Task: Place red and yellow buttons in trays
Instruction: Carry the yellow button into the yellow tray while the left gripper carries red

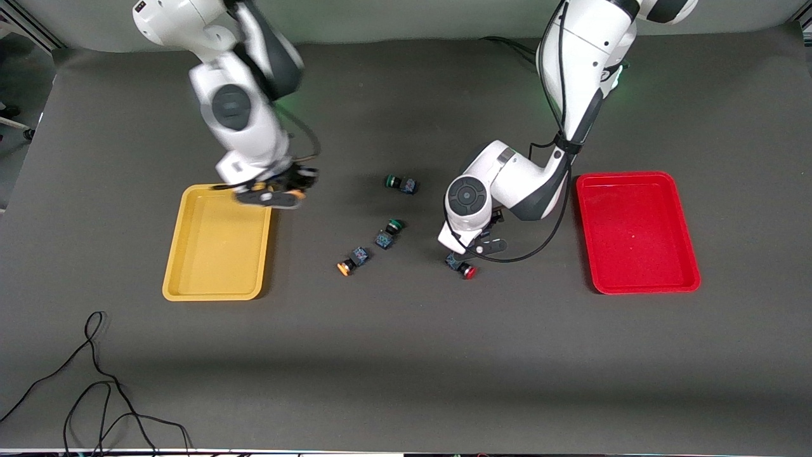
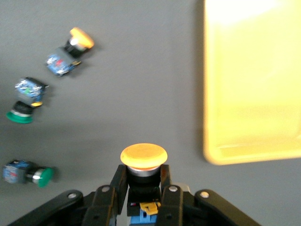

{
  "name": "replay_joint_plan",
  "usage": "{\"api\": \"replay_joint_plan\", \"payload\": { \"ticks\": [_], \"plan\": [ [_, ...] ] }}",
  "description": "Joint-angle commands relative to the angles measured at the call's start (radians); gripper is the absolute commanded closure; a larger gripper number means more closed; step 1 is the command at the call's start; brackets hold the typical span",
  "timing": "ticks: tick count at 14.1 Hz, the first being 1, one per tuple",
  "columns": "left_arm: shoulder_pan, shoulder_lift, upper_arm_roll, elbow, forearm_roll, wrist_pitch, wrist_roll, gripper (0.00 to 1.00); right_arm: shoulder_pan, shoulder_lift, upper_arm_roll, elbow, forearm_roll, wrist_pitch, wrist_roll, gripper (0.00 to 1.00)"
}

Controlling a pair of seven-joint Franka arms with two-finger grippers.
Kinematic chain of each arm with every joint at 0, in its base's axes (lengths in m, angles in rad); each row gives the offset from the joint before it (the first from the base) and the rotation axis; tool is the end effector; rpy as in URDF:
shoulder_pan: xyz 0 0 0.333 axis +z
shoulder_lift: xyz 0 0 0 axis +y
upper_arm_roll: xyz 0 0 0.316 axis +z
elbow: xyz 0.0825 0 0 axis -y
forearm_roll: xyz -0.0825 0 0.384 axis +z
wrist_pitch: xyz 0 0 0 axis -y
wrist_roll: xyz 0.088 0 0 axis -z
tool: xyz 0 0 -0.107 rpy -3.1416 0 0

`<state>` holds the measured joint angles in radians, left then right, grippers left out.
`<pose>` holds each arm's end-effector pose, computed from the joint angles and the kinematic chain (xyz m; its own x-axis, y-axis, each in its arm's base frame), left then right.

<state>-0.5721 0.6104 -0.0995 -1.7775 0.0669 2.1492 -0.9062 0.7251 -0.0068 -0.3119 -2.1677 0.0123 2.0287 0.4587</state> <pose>0.4989 -0.3884 0.1979 0.9653 0.2121 -0.1521 0.1847 -0.9669 -0.1763 0.4746 0.2087 0.3866 0.9908 -0.0541 -0.1240 -0.0485 -0.9977 0.0475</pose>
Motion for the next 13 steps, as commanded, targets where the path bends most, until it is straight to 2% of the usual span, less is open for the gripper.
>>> {"api": "replay_joint_plan", "payload": {
  "ticks": [1,3,4,7,8,10,12,13],
  "plan": [
    [-0.005,-0.092,0.012,-0.17,0.021,0.122,-0.025,0.02,0.007,-0.026,-0.204,-0.015,0.011,-0.021,-0.3,0.8],
    [-0.003,-0.093,0.014,-0.213,0.021,0.181,-0.028,0.06,0.007,0.011,-0.327,-0.017,0.009,0.02,-0.49,0.8],
    [0.0,-0.093,0.015,-0.223,0.021,0.196,-0.03,0.17,0.005,0.045,-0.37,-0.023,0.009,0.062,-0.558,0.8],
    [0.006,-0.098,0.014,-0.224,0.019,0.196,-0.04,1.0,-0.006,0.17,-0.429,-0.069,0.015,0.273,-0.681,0.8],
    [0.006,-0.1,0.015,-0.218,0.014,0.19,-0.042,1.0,-0.032,0.232,-0.429,-0.075,0.049,0.333,-0.712,0.8],
    [0.011,-0.116,0.018,-0.214,0.008,0.176,-0.046,1.0,-0.042,0.342,-0.429,-0.073,0.214,0.401,-0.86,0.8],
    [0.029,-0.164,0.018,-0.212,0.01,0.123,-0.028,1.0,-0.065,0.427,-0.429,-0.06,0.38,0.423,-1.018,0.8],
    [0.04,-0.205,0.018,-0.215,0.013,0.08,-0.016,1.0,-0.066,0.445,-0.427,-0.049,0.412,0.421,-1.043,0.8]
  ]
}}
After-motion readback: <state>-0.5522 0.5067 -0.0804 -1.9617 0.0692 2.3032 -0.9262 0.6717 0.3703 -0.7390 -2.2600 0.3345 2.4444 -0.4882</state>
